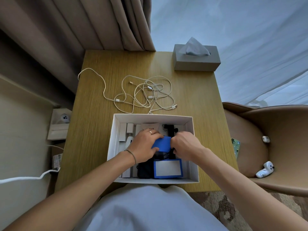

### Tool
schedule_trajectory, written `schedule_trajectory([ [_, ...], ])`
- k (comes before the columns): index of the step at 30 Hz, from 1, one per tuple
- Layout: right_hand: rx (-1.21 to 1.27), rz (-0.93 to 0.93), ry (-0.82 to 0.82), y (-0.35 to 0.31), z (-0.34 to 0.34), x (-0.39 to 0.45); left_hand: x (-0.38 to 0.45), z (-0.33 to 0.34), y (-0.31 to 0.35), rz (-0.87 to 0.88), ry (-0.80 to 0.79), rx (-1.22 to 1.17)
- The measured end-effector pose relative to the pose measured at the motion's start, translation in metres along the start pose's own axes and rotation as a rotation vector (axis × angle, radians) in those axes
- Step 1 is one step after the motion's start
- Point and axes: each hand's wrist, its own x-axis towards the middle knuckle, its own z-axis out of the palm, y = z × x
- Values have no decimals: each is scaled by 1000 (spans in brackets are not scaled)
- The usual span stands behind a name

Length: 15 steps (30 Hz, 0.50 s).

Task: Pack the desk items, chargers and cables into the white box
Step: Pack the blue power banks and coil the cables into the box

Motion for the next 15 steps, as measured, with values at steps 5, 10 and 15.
schedule_trajectory([
  [5,28,5,-18,3,-7,5,-10,-21,7,68,159,-54],
  [10,247,24,279,21,-44,9,7,-61,13,80,396,-43],
  [15,515,213,502,42,-83,29,62,-96,2,-371,225,-210],
])
